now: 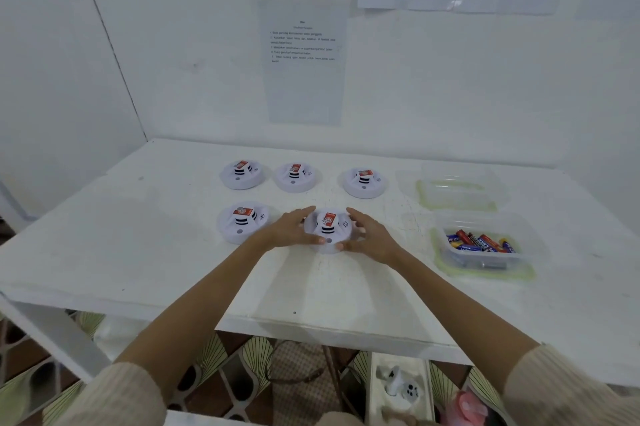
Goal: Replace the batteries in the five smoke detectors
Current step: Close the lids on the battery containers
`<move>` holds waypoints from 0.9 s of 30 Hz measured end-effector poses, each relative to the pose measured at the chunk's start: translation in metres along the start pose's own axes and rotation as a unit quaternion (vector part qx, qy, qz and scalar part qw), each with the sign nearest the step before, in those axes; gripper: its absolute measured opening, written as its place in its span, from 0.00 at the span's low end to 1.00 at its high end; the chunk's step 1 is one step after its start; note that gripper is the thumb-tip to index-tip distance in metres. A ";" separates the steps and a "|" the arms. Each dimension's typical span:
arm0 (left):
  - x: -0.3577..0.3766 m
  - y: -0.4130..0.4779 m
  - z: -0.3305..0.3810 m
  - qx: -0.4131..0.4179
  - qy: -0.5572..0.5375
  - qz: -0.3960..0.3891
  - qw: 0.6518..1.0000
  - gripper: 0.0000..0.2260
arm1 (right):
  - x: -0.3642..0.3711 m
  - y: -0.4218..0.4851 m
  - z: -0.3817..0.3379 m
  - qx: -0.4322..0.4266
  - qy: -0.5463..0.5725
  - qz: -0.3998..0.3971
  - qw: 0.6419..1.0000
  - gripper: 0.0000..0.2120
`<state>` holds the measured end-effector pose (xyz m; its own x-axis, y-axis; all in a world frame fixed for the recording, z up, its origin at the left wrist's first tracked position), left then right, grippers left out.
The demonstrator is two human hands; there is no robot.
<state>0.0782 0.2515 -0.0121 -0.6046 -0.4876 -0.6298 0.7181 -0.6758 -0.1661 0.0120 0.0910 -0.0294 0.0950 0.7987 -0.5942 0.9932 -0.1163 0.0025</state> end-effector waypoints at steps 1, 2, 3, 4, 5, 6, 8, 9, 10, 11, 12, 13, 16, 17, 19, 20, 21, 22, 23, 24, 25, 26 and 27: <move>-0.001 0.000 0.002 -0.002 -0.002 0.015 1.000 0.39 | -0.003 -0.001 -0.001 0.007 0.009 0.003 1.000 0.39; -0.003 0.001 0.007 0.005 -0.003 0.037 0.999 0.38 | -0.006 -0.002 -0.002 0.006 0.016 0.010 1.000 0.39; -0.005 0.002 0.011 0.019 -0.010 0.059 0.998 0.36 | -0.011 -0.003 -0.004 0.003 0.020 0.021 1.000 0.38; -0.006 0.004 0.017 0.039 -0.019 0.076 0.996 0.33 | -0.017 -0.006 -0.006 -0.001 0.021 0.034 0.999 0.38; -0.008 0.004 0.023 0.059 -0.033 0.092 0.994 0.30 | -0.024 -0.008 -0.009 -0.004 0.022 0.050 0.998 0.37; -0.009 0.005 0.030 0.073 -0.046 0.102 0.991 0.29 | -0.032 -0.011 -0.012 -0.007 0.026 0.066 0.997 0.36; -0.009 0.007 0.042 0.090 -0.069 0.107 0.988 0.28 | -0.047 -0.017 -0.014 -0.012 0.032 0.091 0.995 0.35; -0.008 0.010 0.048 0.101 -0.076 0.103 0.987 0.27 | -0.055 -0.021 -0.015 -0.014 0.036 0.103 0.994 0.34; -0.006 0.012 0.055 0.110 -0.082 0.094 0.986 0.27 | -0.064 -0.025 -0.015 -0.013 0.043 0.115 0.992 0.33; -0.003 0.015 0.062 0.119 -0.090 0.084 0.985 0.27 | -0.072 -0.030 -0.015 -0.011 0.050 0.130 0.990 0.33; 0.001 0.018 0.069 0.126 -0.095 0.073 0.985 0.27 | -0.081 -0.035 -0.014 -0.009 0.054 0.146 0.988 0.32; 0.007 0.022 0.077 0.134 -0.101 0.062 0.984 0.27 | -0.091 -0.040 -0.014 -0.008 0.056 0.160 0.985 0.32; 0.030 0.030 0.103 0.152 -0.109 0.026 0.982 0.26 | -0.116 -0.058 -0.008 -0.002 0.052 0.197 0.979 0.32; 0.039 0.032 0.112 0.160 -0.112 0.014 0.981 0.26 | -0.124 -0.065 -0.003 0.003 0.050 0.209 0.977 0.31; 0.057 0.037 0.126 0.169 -0.119 0.000 0.978 0.26 | -0.138 -0.079 0.006 0.010 0.045 0.229 0.972 0.30; 0.066 0.039 0.132 0.170 -0.123 -0.003 0.978 0.25 | -0.146 -0.086 0.011 0.012 0.036 0.239 0.970 0.30; 0.076 0.040 0.138 0.171 -0.127 -0.004 0.977 0.25 | -0.153 -0.093 0.016 0.012 0.021 0.251 0.968 0.29; 0.085 0.041 0.142 0.171 -0.130 -0.005 0.977 0.25 | -0.161 -0.099 0.022 0.013 0.000 0.262 0.965 0.28; 0.095 0.041 0.147 0.170 -0.130 -0.005 0.977 0.24 | -0.168 -0.104 0.029 0.014 -0.024 0.271 0.962 0.27; 0.104 0.042 0.152 0.169 -0.131 -0.003 0.977 0.24 | -0.175 -0.108 0.037 0.014 -0.049 0.278 0.959 0.26; 0.112 0.043 0.156 0.168 -0.133 0.001 0.977 0.25 | -0.182 -0.112 0.046 0.013 -0.074 0.287 0.955 0.26; 0.119 0.045 0.161 0.167 -0.135 0.011 0.977 0.25 | -0.189 -0.115 0.056 0.013 -0.093 0.296 0.951 0.25; 0.125 0.047 0.166 0.168 -0.134 0.022 0.976 0.25 | -0.196 -0.118 0.067 0.017 -0.105 0.303 0.947 0.25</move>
<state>-0.0212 0.0672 0.0269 -0.6767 -0.6171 -0.4015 0.6195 -0.7720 0.1426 -0.1281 -0.0912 0.0333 0.6277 0.4440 -0.6394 0.7575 -0.5375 0.3704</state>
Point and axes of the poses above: each hand's wrist, its own y-axis towards the middle knuckle, its own x-axis out of the palm, z = x × y, the point moved 5 cm from there along y, towards the middle knuckle
